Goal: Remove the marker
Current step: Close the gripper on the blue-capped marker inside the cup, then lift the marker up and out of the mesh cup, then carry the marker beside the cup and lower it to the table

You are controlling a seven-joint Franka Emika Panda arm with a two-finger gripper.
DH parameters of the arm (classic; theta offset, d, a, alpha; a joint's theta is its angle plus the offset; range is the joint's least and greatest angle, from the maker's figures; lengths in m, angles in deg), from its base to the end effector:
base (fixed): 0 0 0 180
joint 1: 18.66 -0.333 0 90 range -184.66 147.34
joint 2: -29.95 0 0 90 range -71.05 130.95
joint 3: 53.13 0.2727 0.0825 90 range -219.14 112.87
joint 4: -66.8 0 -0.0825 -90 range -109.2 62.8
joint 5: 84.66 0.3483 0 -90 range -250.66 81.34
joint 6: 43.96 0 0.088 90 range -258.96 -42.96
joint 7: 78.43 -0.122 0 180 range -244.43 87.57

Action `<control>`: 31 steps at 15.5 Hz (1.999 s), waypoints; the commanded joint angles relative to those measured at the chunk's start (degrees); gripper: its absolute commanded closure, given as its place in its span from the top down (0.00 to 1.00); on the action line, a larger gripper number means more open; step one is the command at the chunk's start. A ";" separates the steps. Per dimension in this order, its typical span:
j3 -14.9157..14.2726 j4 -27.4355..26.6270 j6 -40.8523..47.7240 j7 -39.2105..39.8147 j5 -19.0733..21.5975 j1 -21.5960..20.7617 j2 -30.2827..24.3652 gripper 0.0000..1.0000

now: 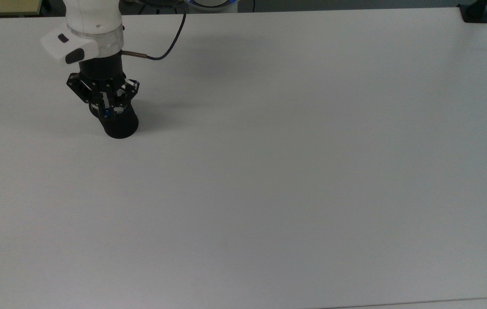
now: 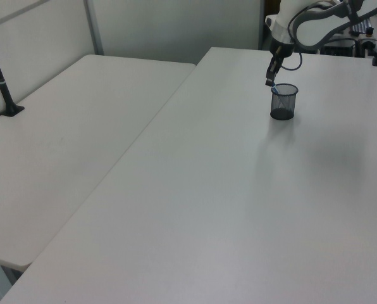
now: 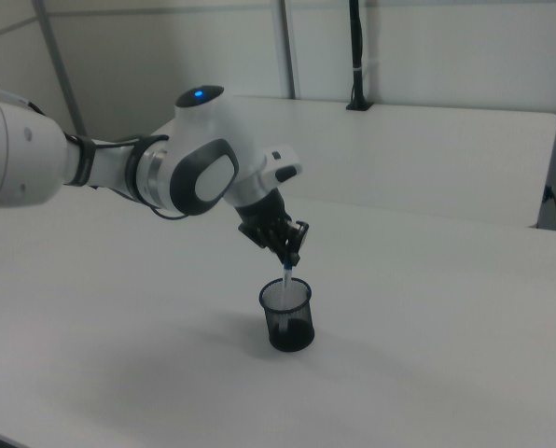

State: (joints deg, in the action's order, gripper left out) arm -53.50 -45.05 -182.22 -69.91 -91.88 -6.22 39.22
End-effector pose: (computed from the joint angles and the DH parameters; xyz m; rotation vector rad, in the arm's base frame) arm 0.5713 -0.1318 0.3889 2.9618 0.0101 0.4111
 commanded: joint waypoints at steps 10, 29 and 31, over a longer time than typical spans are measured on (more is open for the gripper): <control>-0.16 11.90 22.81 -0.43 5.36 -0.40 -9.98 0.00; 1.42 12.53 27.01 -12.81 8.19 -13.49 8.04 0.00; 1.51 12.45 24.10 -15.18 6.09 -13.85 10.49 0.00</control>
State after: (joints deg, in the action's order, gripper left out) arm -51.61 -33.15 -153.98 -80.91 -83.08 -18.49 46.83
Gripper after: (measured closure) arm 0.824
